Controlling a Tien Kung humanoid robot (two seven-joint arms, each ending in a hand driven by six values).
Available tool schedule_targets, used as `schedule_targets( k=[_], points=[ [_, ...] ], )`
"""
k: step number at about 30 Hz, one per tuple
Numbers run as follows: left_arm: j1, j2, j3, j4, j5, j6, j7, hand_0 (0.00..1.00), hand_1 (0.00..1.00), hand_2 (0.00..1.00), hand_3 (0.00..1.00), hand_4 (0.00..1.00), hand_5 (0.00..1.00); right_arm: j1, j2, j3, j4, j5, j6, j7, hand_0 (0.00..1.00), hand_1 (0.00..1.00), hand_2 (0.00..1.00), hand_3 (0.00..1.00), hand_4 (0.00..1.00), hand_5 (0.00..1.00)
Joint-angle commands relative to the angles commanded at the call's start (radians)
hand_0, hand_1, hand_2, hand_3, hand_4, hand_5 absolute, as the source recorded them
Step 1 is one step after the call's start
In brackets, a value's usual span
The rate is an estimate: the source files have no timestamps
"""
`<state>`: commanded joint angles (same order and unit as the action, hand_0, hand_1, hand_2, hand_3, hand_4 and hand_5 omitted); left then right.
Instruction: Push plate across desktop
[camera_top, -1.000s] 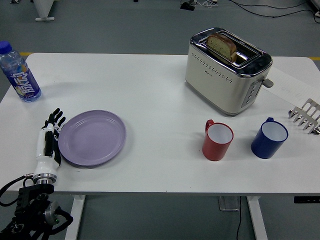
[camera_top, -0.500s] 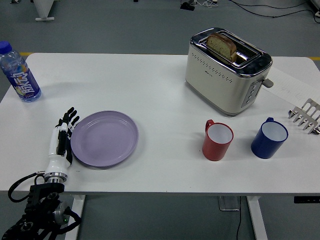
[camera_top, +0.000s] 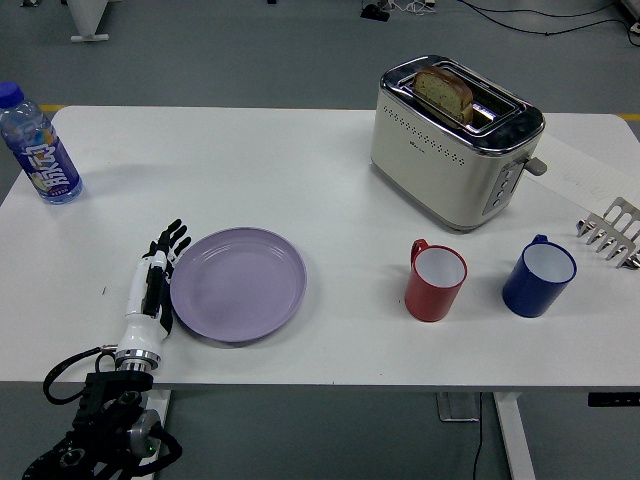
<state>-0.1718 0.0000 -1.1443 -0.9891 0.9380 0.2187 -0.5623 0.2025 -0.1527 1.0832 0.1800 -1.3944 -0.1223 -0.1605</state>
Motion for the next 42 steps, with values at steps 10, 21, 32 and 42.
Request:
schedule_targets(
  k=[10, 21, 32, 42],
  points=[
    [-0.003, 0.000, 0.071, -0.029, -0.032, 0.003, -0.003, 0.845, 0.896, 0.918, 0.888, 0.592, 0.998, 0.003, 0.001, 0.001, 0.000, -0.004, 0.001, -0.002, 0.638, 0.609, 0.665, 0.605, 0.188, 0.112],
    [-0.008, 0.003, 0.143, -0.052, -0.051, -0.001, -0.003, 0.845, 0.896, 0.918, 0.887, 0.589, 0.998, 0.003, 0.000, 0.000, 0.000, -0.003, 0.001, -0.001, 0.638, 0.608, 0.665, 0.605, 0.189, 0.112],
    [-0.015, 0.021, 0.196, -0.068, -0.063, -0.009, -0.001, 0.846, 0.895, 0.918, 0.887, 0.589, 0.998, 0.002, 0.000, 0.001, 0.000, -0.004, 0.002, -0.002, 0.638, 0.608, 0.665, 0.605, 0.189, 0.112],
    [-0.013, 0.031, 0.230, -0.078, -0.066, -0.014, -0.001, 0.846, 0.895, 0.918, 0.887, 0.587, 0.998, -0.006, 0.000, 0.000, 0.000, -0.004, 0.002, -0.002, 0.639, 0.608, 0.666, 0.605, 0.190, 0.110]
  ],
)
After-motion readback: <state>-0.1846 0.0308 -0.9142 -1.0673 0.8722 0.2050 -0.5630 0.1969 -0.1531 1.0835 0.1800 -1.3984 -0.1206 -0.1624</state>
